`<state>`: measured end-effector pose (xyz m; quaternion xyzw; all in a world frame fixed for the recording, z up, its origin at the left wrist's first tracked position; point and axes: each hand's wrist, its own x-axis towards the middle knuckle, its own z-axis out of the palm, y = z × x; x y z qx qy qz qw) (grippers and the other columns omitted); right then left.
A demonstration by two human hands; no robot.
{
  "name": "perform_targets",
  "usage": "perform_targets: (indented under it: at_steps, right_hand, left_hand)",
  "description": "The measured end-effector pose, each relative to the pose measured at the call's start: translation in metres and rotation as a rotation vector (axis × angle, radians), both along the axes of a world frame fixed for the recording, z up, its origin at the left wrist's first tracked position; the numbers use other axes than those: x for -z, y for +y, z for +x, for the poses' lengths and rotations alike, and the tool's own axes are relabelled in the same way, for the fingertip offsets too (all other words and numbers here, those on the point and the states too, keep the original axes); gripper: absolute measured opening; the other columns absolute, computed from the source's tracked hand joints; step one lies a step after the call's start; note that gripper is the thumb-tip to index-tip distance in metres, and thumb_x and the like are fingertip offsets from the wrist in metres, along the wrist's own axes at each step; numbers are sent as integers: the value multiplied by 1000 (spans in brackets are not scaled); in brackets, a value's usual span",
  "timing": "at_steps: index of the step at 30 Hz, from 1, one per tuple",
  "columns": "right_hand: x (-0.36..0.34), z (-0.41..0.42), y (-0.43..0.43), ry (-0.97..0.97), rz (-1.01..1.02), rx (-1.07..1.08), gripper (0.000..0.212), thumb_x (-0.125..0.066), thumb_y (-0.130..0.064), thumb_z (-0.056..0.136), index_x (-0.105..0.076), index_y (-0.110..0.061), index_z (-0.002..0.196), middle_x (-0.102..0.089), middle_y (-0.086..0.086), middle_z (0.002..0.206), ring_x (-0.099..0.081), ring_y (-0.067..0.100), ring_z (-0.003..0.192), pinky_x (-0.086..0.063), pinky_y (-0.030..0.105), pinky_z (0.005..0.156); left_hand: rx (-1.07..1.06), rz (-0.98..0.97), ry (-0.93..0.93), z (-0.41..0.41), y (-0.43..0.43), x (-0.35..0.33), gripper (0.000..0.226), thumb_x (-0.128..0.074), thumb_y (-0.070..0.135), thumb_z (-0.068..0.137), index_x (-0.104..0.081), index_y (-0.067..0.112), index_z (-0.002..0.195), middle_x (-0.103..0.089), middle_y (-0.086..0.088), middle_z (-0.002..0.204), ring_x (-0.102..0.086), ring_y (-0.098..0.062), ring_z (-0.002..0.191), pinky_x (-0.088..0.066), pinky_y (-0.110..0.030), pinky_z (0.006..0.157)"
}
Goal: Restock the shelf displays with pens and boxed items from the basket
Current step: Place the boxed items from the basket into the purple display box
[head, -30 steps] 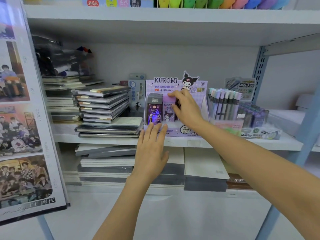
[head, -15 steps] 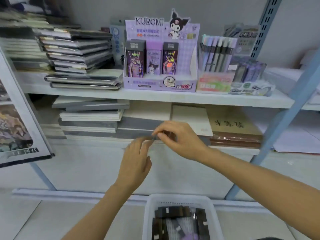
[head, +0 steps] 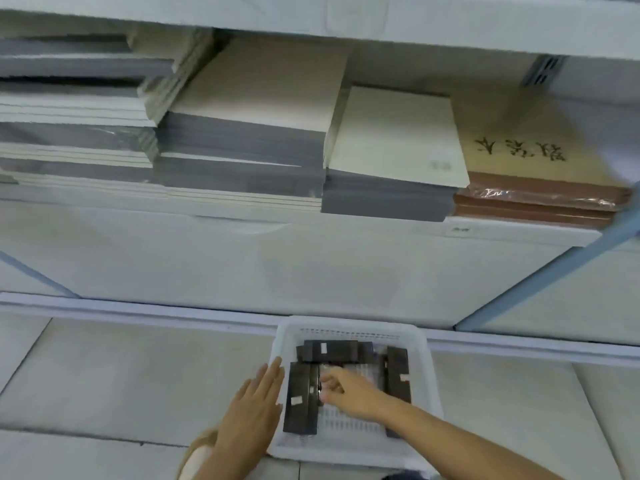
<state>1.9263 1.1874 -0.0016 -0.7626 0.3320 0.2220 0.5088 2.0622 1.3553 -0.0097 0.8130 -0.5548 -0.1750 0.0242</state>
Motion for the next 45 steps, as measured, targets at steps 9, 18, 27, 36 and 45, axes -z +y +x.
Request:
perform_targets:
  at_steps: [9,18,27,36,45]
  right_hand:
    - [64,30,45,66,17,407,88,-71,-40,84,-21,-7,148,-30,11,151,-32,26,140,-31,40,115]
    - [66,28,41,57,153,543,29,-74,-28,84,-48,-21,97,-58,-6,94,-55,4,83,-45,18,69]
    - [15,1,7,-97,463,507,43,-74,-22,84,-51,-19,120,-65,3,115,-63,14,105,-53,31,93]
    - [-40,7,-2,-340,409,441,37,-68,-24,89,-54,-16,123,-63,5,119,-64,16,108,-55,31,91]
    - [-94,16,-25,-417,206,282,36,-69,-12,88,-57,-16,121,-64,8,103,-64,19,93,-54,38,90]
  left_hand:
    - [-103,-52,72,-9,9,25,67,-40,31,102,3,16,151,8,3,160,-9,-16,149,-9,-31,117]
    - [-153,-125,84,-11,3,25,51,-58,22,95,-46,9,142,-37,-8,153,-39,-27,139,-29,-37,111]
    - [-602,-336,509,-19,-29,-11,41,-51,30,98,-40,18,136,-49,1,118,-55,-8,90,-46,-16,71]
    - [-1121,-499,1770,-23,-64,-43,39,-63,18,85,-61,2,120,-73,-18,104,-73,-28,87,-58,-33,63]
    - [-1011,-536,1766,-9,-74,-90,27,-59,17,93,-64,5,117,-72,-17,107,-72,-29,89,-60,-38,69]
